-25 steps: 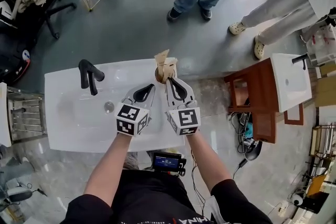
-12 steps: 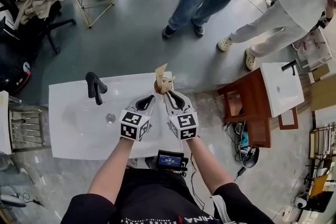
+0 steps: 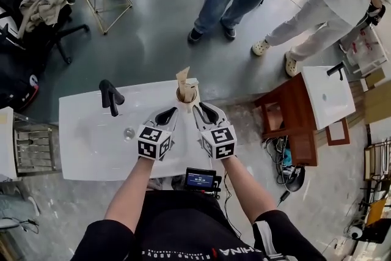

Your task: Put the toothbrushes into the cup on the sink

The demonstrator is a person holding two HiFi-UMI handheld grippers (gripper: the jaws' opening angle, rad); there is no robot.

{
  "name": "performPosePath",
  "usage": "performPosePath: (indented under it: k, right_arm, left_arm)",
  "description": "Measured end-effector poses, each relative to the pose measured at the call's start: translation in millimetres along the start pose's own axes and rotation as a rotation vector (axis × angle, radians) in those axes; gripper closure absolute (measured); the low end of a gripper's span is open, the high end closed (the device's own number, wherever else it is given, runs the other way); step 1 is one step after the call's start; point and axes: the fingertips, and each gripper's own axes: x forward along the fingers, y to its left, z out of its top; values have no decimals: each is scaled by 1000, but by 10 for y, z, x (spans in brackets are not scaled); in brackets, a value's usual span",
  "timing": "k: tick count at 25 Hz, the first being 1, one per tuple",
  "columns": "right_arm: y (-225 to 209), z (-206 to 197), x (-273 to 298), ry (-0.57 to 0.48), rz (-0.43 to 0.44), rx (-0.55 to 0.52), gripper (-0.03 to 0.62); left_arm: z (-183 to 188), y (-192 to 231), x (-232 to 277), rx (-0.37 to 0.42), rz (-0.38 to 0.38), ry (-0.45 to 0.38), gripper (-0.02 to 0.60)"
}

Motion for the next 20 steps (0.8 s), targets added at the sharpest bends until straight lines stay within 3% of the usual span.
performPosePath:
  k: [5,13,20]
  right_arm:
    - [-2,19,-71,6,12,1,585]
    - [198,-71,-233,39,6,7,585]
    - [539,-145,-511,43,-59,36,585]
  left_arm:
    - [-22,-76,-109,20,17,5,578]
    - [-116,-209,-446,53,-24,2,578]
    - [-218,-339,-914,96,-87,-25,578]
